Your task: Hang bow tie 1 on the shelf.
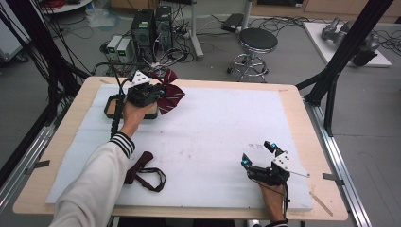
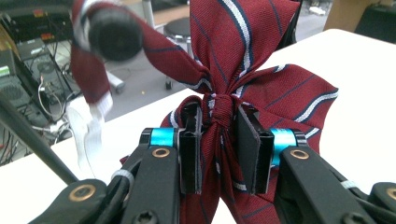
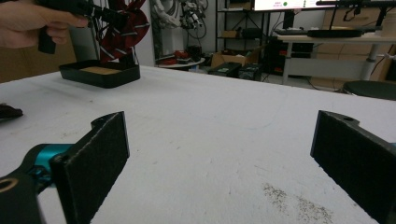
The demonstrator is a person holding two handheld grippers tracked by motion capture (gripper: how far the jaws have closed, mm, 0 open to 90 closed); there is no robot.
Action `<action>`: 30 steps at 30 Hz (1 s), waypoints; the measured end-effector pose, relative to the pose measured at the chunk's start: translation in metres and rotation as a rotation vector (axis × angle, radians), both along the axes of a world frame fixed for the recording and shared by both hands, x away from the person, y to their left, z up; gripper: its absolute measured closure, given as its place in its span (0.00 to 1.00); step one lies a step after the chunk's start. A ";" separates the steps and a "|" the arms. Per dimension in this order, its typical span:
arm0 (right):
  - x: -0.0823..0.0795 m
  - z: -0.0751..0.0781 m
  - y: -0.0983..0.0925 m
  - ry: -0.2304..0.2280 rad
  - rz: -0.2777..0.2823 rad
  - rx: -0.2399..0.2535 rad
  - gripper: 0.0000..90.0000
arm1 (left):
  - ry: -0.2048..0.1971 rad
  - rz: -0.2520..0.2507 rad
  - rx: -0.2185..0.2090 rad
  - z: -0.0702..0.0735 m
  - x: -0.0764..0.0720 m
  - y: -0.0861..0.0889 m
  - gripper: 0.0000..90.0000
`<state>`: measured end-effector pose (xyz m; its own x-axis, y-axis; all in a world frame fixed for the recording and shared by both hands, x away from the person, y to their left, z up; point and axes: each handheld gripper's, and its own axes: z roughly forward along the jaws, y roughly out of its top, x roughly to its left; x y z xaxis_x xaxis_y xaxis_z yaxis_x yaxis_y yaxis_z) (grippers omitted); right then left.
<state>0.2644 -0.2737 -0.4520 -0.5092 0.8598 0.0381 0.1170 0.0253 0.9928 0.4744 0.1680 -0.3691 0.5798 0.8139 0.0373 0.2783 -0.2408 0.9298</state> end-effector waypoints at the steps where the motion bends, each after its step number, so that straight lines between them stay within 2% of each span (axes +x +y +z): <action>1: 0.000 0.000 0.000 -0.001 0.001 -0.001 0.04 | 0.008 0.005 0.008 -0.003 0.000 0.002 0.80; 7: 0.000 0.000 0.000 0.000 -0.001 -0.001 0.04 | 0.015 0.019 0.001 -0.006 -0.001 0.008 0.79; 13: 0.000 0.000 0.000 0.000 -0.002 -0.003 0.04 | 0.016 0.069 0.021 -0.004 -0.002 0.018 0.79; 21: 0.000 0.000 0.000 0.000 -0.001 -0.006 0.04 | 0.021 0.098 0.039 -0.004 -0.003 0.021 0.78; 22: -0.001 0.000 0.001 0.003 -0.002 -0.002 0.04 | 0.020 0.105 0.038 -0.004 -0.003 0.021 0.71; 23: -0.001 0.000 0.001 0.003 -0.002 -0.002 0.04 | 0.023 0.103 0.026 -0.005 -0.003 0.021 0.71; 25: -0.001 0.000 0.000 0.002 -0.002 -0.003 0.04 | 0.033 0.096 0.008 -0.006 -0.004 0.023 0.59; 26: -0.001 0.000 0.001 0.002 0.000 -0.004 0.04 | 0.035 0.085 -0.008 -0.007 -0.005 0.023 0.40; 27: -0.001 0.000 0.001 0.002 0.000 -0.005 0.04 | 0.047 0.079 -0.019 -0.008 -0.006 0.023 0.31; 29: 0.000 0.000 0.000 -0.004 -0.001 -0.008 0.04 | 0.064 0.043 -0.033 -0.008 -0.009 0.024 0.22; 30: 0.000 0.000 0.000 -0.004 -0.001 -0.008 0.04 | 0.057 0.033 -0.033 -0.008 -0.012 0.024 0.22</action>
<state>0.2644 -0.2733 -0.4520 -0.5087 0.8604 0.0293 0.1134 0.0332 0.9930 0.4622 0.1924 -0.3775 0.5531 0.8328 -0.0220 0.3380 -0.2003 0.9196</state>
